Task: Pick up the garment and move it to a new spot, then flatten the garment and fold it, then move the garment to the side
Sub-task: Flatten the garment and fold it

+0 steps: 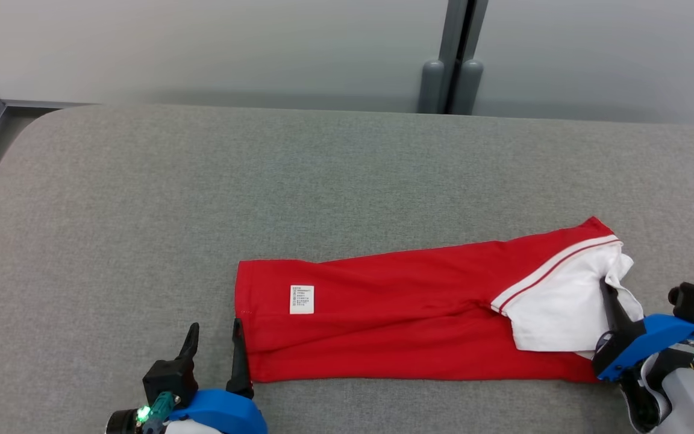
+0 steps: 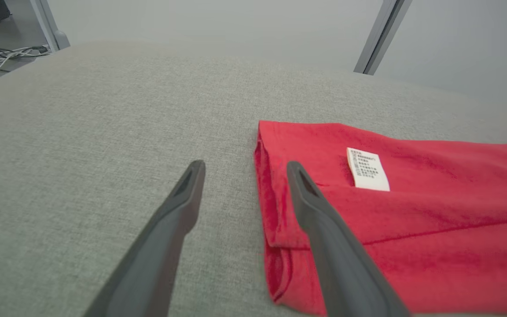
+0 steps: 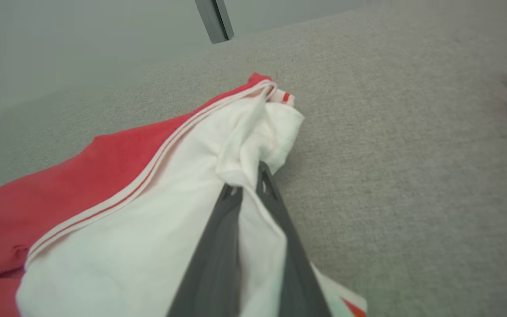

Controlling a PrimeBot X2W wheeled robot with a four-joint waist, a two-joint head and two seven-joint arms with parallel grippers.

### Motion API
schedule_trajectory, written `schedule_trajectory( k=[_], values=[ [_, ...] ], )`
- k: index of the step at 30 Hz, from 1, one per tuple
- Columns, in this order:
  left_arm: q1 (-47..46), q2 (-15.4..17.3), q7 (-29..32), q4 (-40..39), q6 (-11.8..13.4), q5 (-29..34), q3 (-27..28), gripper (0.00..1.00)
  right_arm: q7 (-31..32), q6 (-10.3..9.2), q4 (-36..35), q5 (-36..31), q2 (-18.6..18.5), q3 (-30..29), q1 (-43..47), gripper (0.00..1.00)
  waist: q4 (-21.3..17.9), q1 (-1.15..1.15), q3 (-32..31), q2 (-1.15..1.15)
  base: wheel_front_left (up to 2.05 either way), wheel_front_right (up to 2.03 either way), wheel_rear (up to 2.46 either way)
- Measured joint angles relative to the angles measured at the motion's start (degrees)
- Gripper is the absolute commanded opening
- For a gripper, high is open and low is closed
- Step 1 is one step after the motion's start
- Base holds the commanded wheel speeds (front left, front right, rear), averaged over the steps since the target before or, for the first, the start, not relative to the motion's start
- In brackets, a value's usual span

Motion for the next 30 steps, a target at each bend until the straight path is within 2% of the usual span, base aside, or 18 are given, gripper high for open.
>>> schedule_trajectory(
  k=[4, 8, 16, 23, 30],
  values=[
    [-0.52, 0.0, 0.0, 0.27, 0.0, -0.65, -1.27, 1.0, -0.26, -0.02, -5.27, 1.52, 1.09, 1.82, 0.44, 0.0, -1.37, 0.0, -0.55, 0.0, 0.0, 0.0, 0.0],
    [-1.28, -0.05, 0.0, 0.73, 0.01, -0.98, -2.64, 1.0, -0.34, -0.02, -11.89, 3.26, 3.3, 7.17, 1.83, 0.0, -1.19, 0.0, -0.76, 0.0, 0.0, 0.0, 0.0],
    [-2.08, -0.05, 0.0, 1.59, -0.34, -1.25, -6.25, 1.0, 0.88, -0.02, -20.4, 7.54, 5.77, 17.23, 2.82, 0.0, 4.11, 0.0, -1.7, 0.0, 0.0, 0.0, 0.0],
    [-1.93, -0.01, 0.0, 2.23, -0.52, -1.69, -8.45, 1.0, 1.94, -0.03, -21.37, 9.37, 7.98, 23.07, 1.86, 0.0, 10.23, -0.01, -1.88, -0.01, 0.0, 0.0, 0.0],
    [-2.02, -0.01, 0.0, 2.44, -0.44, -2.38, -9.89, 1.0, 2.08, -0.03, -17.49, 9.55, 10.23, 27.3, -0.87, 0.0, 15.17, -0.01, -1.18, -0.01, 0.0, 0.0, 0.0]
  ],
)
